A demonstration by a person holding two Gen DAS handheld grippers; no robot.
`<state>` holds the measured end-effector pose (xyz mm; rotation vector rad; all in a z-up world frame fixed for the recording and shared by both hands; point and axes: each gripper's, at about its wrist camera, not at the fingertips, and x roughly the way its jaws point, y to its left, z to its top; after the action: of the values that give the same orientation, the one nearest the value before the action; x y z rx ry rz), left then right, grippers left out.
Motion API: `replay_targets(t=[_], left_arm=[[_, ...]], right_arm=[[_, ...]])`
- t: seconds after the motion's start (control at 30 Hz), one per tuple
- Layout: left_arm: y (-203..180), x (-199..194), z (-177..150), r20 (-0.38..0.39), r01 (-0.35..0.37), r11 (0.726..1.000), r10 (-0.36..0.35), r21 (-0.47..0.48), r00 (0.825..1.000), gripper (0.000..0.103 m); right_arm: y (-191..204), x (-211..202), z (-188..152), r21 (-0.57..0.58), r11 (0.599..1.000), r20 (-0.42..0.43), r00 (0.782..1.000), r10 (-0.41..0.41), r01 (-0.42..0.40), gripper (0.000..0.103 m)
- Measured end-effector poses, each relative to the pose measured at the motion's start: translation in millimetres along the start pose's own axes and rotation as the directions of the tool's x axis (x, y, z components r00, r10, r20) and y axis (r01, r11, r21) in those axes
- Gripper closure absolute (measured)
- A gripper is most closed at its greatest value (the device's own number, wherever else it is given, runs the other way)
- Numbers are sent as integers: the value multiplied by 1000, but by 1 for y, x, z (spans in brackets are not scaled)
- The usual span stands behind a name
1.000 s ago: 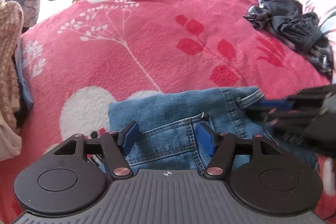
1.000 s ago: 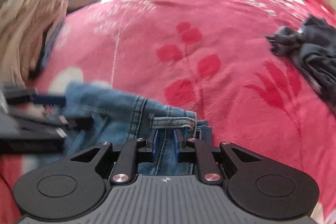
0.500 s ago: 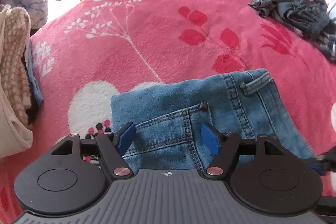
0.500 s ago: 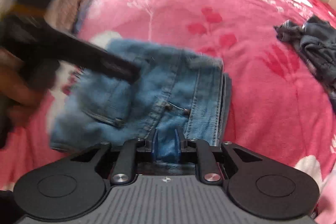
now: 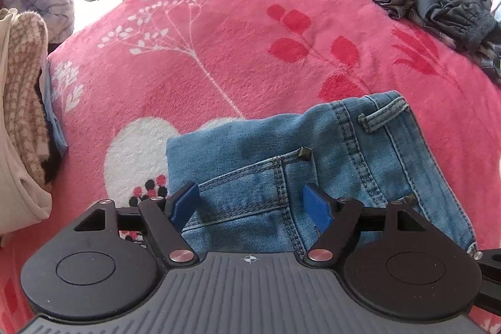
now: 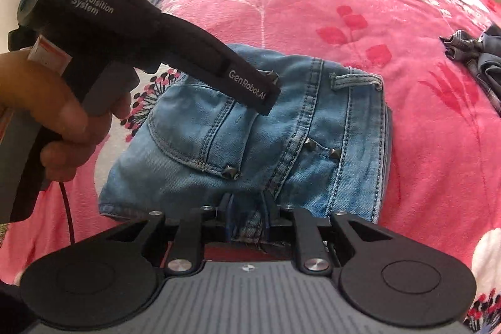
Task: Fold clothes
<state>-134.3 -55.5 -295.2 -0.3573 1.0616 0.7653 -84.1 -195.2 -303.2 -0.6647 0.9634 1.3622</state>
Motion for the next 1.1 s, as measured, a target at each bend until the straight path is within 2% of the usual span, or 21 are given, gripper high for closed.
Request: replay_targets(t=[1.1], left_arm=[[-8,1,2,-10,-45,999,45,14,999,26]], right_arm=[[-19,-4,-9,95,991,31,996,87,-89,84]])
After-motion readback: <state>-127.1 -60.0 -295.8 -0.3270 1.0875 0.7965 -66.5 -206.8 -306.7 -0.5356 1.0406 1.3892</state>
